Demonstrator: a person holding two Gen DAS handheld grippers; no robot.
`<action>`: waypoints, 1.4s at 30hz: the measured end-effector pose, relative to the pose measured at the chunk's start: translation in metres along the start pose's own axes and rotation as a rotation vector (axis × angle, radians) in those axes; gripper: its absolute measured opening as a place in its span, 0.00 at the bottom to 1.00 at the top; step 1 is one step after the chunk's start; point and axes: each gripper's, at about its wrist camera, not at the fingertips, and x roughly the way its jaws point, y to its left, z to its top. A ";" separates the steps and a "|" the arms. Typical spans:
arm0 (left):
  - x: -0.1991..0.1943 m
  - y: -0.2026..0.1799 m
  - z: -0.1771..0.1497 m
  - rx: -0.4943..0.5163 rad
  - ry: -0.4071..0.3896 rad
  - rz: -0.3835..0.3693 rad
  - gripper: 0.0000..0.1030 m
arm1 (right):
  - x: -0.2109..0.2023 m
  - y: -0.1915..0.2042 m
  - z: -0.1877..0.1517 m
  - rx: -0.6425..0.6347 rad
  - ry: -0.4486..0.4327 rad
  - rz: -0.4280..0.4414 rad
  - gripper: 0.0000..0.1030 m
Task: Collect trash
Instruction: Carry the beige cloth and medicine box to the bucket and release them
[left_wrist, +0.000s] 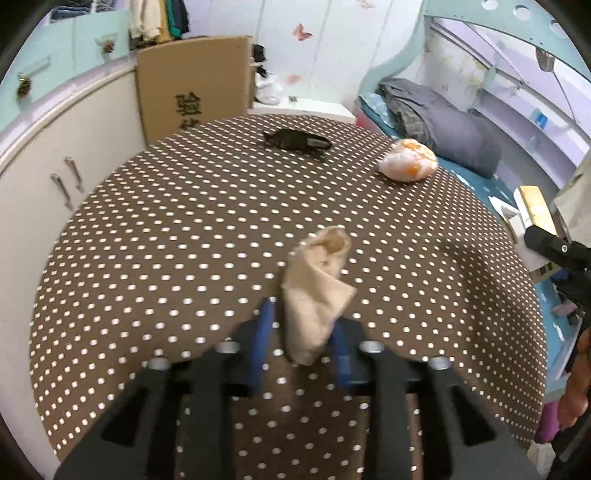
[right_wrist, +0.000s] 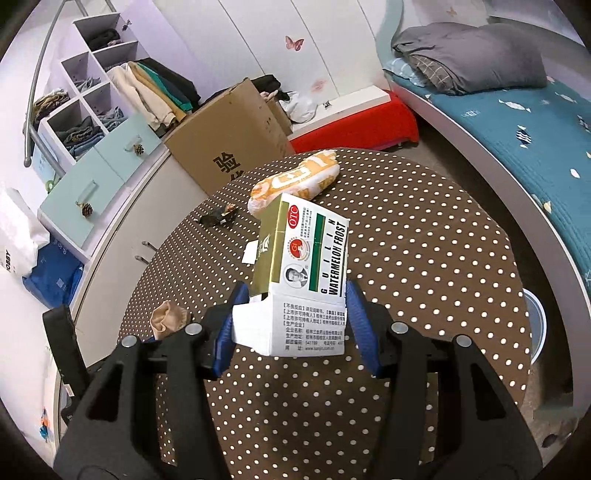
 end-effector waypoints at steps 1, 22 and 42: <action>0.000 -0.002 0.001 0.002 -0.001 -0.002 0.15 | -0.002 -0.001 0.000 0.003 -0.003 0.000 0.51; -0.033 -0.180 0.064 0.248 -0.161 -0.273 0.14 | -0.118 -0.110 0.044 0.111 -0.240 -0.146 0.52; 0.062 -0.377 0.048 0.469 0.053 -0.453 0.14 | -0.138 -0.289 0.023 0.389 -0.215 -0.364 0.52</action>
